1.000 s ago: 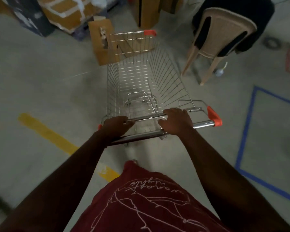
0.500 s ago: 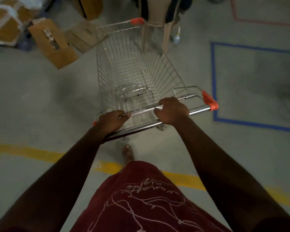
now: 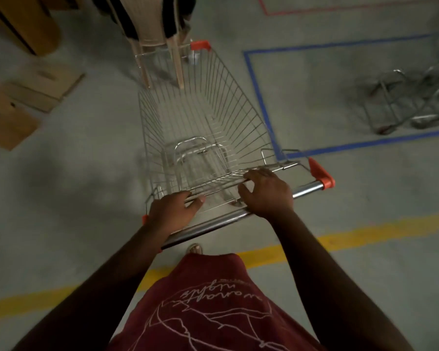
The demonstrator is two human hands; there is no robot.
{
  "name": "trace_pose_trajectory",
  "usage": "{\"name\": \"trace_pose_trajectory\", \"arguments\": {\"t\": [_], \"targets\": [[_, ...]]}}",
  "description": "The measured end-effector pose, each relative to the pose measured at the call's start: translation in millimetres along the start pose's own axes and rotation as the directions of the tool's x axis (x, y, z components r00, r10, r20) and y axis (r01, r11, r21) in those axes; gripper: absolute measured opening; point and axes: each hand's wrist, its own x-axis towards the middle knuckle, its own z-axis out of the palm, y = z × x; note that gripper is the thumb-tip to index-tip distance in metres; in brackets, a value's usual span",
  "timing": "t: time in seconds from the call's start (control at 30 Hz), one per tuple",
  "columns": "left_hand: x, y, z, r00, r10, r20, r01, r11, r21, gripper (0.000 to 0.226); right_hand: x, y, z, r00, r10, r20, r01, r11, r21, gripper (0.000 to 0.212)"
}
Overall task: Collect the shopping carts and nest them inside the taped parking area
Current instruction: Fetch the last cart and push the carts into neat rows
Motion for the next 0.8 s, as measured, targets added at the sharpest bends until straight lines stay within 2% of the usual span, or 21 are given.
{"name": "trace_pose_trajectory", "arguments": {"t": [0.1, 0.23, 0.3, 0.43, 0.6, 0.7, 0.8], "targets": [[14.0, 18.1, 3.5, 0.999, 0.037, 0.039, -0.039, 0.998, 0.040, 0.077, -1.1, 17.4, -2.2, 0.993, 0.108, -0.039, -0.108, 0.994, 0.006, 0.035], [36.7, 44.6, 3.6, 0.992, 0.079, 0.098, -0.085, 0.995, 0.058, 0.091, 1.0, 42.8, -7.3, 0.979, 0.182, -0.097, -0.180, 0.983, 0.023, 0.035], [48.4, 60.8, 3.7, 0.989, 0.098, 0.113, -0.107, 0.991, 0.084, 0.090, 6.4, 57.2, -11.6, 0.970, 0.224, -0.099, -0.222, 0.974, 0.036, 0.035], [74.3, 97.0, 4.8, 0.985, 0.132, 0.115, -0.148, 0.979, 0.143, 0.085, 22.4, 91.3, -20.5, 0.962, 0.242, -0.129, -0.236, 0.970, 0.063, 0.041], [116.0, 149.4, 13.8, 0.984, 0.112, 0.136, -0.127, 0.986, 0.109, 0.094, 50.6, 142.5, -39.9, 0.963, 0.228, -0.146, -0.222, 0.973, 0.058, 0.039], [140.2, 187.5, 18.6, 0.985, 0.080, 0.152, -0.095, 0.991, 0.094, 0.086, 72.4, 173.9, -56.2, 0.943, 0.255, -0.213, -0.252, 0.967, 0.040, 0.040], [167.0, 243.2, 33.5, 0.975, 0.070, 0.211, -0.086, 0.994, 0.068, 0.087, 98.6, 214.2, -74.0, 0.954, 0.291, -0.074, -0.295, 0.955, -0.039, 0.049]]}}
